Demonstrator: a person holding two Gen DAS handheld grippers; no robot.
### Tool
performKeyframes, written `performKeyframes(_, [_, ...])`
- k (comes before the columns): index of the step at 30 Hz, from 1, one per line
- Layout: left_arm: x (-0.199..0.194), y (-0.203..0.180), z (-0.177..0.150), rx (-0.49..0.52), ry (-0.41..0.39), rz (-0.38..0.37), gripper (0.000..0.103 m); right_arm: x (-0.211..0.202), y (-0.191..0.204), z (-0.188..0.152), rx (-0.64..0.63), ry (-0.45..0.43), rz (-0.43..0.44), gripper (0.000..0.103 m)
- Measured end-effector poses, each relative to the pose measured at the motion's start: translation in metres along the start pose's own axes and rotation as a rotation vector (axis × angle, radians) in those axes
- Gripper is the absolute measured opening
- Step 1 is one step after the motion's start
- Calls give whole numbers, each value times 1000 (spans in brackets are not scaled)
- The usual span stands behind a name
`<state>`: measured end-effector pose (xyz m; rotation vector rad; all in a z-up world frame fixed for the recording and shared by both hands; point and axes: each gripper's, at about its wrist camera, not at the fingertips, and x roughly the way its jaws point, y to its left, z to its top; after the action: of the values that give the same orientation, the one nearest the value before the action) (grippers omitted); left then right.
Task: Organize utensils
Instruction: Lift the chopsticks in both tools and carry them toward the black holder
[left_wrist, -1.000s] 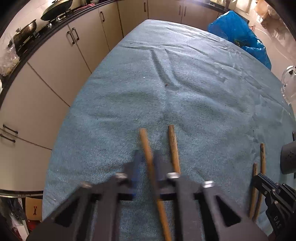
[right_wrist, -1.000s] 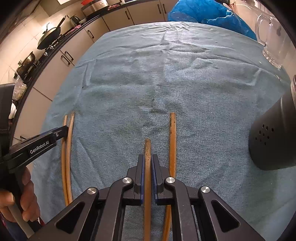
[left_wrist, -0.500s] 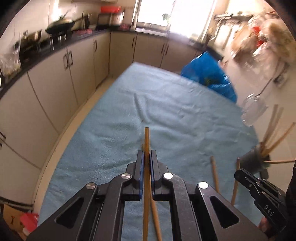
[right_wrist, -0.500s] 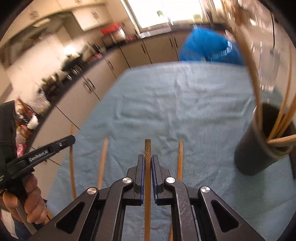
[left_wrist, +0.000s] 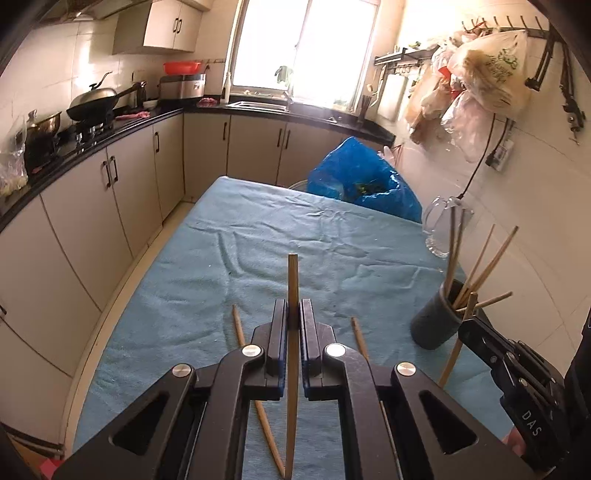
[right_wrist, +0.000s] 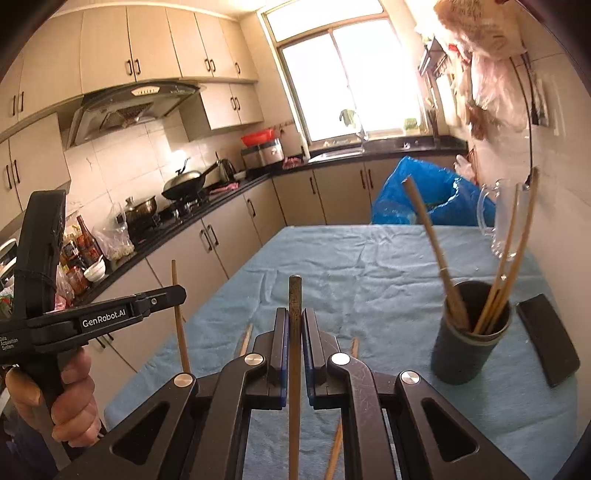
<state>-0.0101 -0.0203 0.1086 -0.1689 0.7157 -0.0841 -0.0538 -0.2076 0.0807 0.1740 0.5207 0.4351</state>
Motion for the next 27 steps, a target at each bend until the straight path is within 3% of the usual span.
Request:
performKeyframes(19, [-11, -23, 1, 31, -11, -6, 6, -54, -8, 4, 13, -125, -10, 8])
performKeyframes(27, [-13, -38, 7, 62, -8, -42, 6, -89, -24, 17, 34, -197, -48, 8])
